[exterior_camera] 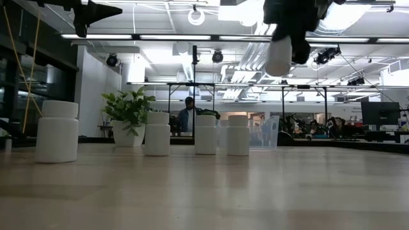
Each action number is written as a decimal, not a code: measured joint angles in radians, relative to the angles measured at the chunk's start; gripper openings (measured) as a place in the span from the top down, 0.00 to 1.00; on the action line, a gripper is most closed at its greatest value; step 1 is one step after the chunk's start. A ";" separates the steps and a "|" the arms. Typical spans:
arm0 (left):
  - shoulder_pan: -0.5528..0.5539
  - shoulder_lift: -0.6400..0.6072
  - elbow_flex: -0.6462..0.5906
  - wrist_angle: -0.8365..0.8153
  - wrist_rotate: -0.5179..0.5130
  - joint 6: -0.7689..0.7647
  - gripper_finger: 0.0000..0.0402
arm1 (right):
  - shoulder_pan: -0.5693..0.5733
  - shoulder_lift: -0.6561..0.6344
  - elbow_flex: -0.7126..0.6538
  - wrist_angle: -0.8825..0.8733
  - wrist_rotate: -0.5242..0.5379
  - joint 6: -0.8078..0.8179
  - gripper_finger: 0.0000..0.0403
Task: Pick and place pill bottles into a basket
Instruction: Put the white pill bottle into the transparent container
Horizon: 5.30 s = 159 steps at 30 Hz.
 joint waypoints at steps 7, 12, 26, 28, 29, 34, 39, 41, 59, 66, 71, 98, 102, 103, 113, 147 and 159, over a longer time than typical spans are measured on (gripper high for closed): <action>0.000 0.000 0.000 0.000 0.000 0.000 0.35 | 0.000 0.000 0.000 -0.082 0.182 -0.041 0.62; 0.000 0.000 0.000 0.000 0.000 0.000 0.35 | -0.004 0.000 0.000 -0.093 0.305 -0.056 0.62; 0.000 0.000 0.000 0.000 0.000 -0.001 0.35 | -0.139 0.016 0.000 -0.002 0.422 -0.038 0.62; 0.000 0.000 0.000 0.000 0.000 -0.001 0.35 | -0.157 0.030 0.000 0.043 0.422 -0.026 0.62; 0.000 0.000 0.000 0.000 0.000 -0.001 0.35 | -0.165 0.038 0.000 0.064 0.425 -0.025 0.62; 0.000 0.000 0.000 0.001 0.000 -0.001 0.35 | -0.192 0.098 0.000 0.174 0.421 -0.028 0.62; 0.000 0.000 0.000 0.002 0.000 -0.007 0.35 | -0.207 0.167 0.000 0.247 0.429 -0.032 0.62; 0.000 0.000 0.000 0.001 0.000 -0.007 0.35 | -0.212 0.187 0.000 0.263 0.429 -0.032 0.62; 0.000 0.000 0.000 0.000 0.000 -0.019 0.35 | -0.239 0.285 0.000 0.227 0.443 -0.195 0.62; 0.000 0.000 0.000 0.000 0.000 -0.021 0.35 | -0.265 0.352 0.000 0.226 0.432 -0.219 0.61; 0.000 0.000 0.000 0.000 0.000 -0.021 0.35 | -0.288 0.382 0.000 0.230 0.410 -0.228 0.62; 0.000 0.000 0.000 0.000 -0.006 -0.019 0.35 | -0.369 0.427 0.000 0.272 0.280 -0.268 0.61; 0.000 0.000 0.000 0.000 -0.006 -0.019 0.35 | -0.363 0.444 0.000 0.276 0.291 -0.275 0.61; 0.000 0.000 0.000 0.000 -0.006 -0.019 0.35 | -0.360 0.444 0.000 0.276 0.291 -0.276 0.61; 0.000 0.000 0.000 0.000 -0.007 -0.019 0.35 | -0.358 0.444 0.000 0.273 0.290 -0.277 0.60; 0.000 0.000 0.000 0.000 -0.009 -0.019 0.35 | -0.358 0.302 0.000 0.308 0.383 -0.275 0.48; 0.000 0.000 0.000 0.000 -0.009 -0.019 0.35 | -0.357 0.197 0.000 0.351 0.315 -0.309 0.49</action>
